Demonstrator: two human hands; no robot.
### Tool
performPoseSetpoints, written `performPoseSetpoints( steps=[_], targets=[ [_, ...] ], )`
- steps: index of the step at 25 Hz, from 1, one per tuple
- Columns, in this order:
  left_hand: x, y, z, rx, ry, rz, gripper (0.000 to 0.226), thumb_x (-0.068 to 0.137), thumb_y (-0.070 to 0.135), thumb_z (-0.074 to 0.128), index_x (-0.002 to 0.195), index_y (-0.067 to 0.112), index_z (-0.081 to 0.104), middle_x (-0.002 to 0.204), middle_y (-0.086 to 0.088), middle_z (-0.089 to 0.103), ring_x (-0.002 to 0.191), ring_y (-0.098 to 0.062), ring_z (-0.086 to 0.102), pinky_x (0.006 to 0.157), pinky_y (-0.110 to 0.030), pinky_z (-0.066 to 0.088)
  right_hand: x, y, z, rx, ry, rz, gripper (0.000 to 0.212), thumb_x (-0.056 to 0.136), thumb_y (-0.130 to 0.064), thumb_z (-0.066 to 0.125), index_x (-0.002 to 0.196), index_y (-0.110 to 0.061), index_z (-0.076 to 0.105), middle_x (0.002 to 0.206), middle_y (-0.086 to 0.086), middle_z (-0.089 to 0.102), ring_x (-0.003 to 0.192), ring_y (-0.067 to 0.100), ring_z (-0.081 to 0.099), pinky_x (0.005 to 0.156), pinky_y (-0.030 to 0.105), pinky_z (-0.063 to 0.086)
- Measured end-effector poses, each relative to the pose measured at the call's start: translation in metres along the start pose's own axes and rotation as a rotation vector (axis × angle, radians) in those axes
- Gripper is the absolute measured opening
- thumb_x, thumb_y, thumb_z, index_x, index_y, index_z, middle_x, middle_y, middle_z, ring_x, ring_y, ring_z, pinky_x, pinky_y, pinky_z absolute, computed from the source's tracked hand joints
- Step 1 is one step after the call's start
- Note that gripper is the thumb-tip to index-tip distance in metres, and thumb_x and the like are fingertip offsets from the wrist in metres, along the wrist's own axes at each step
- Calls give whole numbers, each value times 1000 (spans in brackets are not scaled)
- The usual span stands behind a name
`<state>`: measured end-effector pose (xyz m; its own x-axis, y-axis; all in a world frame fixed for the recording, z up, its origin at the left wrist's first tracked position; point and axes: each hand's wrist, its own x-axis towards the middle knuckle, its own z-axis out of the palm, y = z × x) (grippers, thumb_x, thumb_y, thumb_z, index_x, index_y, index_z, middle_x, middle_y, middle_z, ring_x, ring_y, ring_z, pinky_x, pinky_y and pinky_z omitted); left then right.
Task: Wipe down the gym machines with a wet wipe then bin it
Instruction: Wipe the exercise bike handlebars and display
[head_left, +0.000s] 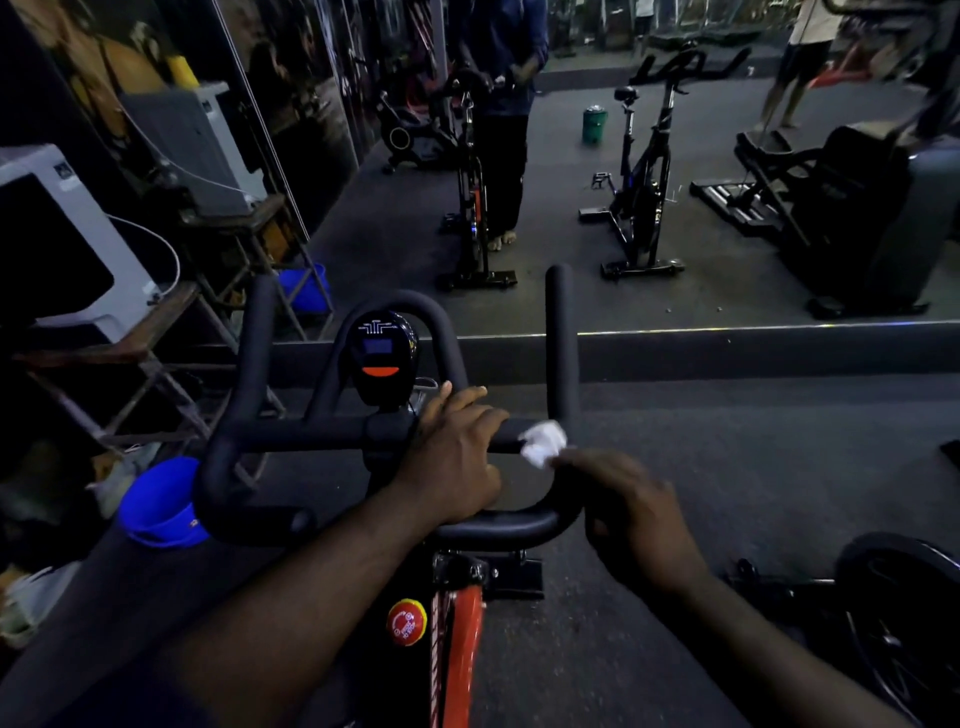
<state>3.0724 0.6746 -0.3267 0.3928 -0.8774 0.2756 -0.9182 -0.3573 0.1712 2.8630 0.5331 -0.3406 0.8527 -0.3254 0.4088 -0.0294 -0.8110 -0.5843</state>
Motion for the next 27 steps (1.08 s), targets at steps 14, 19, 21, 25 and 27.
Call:
performPoseSetpoints(
  steps=[14,19,21,25,27],
  targets=[
    [75,-10,-9,502,-107,412,39,88,27,33,75,15,68,71,-9,70,62,-24,65,79,-43,27,143,30,-23,-473,-97,-191,51,95,-16,40,142,-6,60,148,8,58,118,31,58,97,44,50],
    [73,-15,-5,487,-45,431,23,82,24,53,64,15,65,59,-9,64,51,-23,59,76,-41,35,70,17,-17,-261,-132,-196,50,113,-37,30,131,-8,68,135,4,62,104,22,54,91,39,46],
    [75,-14,-9,480,-44,415,25,82,27,56,62,16,66,59,-4,66,50,-20,60,75,-39,37,112,16,-26,-283,-11,-159,47,111,-29,31,128,-7,69,128,9,66,102,33,58,89,43,48],
    [78,-13,-14,457,-74,412,21,77,27,70,60,15,67,57,-4,64,48,-21,60,71,-37,38,187,33,-32,-443,-74,-220,47,95,-14,40,128,-1,69,132,18,67,123,40,59,109,43,40],
    [77,-11,-16,447,-76,370,22,77,29,69,60,15,67,57,-6,65,48,-21,60,72,-38,40,155,41,-14,-419,-211,-258,51,106,-21,30,127,4,69,136,21,65,139,33,47,122,39,24]
  ],
)
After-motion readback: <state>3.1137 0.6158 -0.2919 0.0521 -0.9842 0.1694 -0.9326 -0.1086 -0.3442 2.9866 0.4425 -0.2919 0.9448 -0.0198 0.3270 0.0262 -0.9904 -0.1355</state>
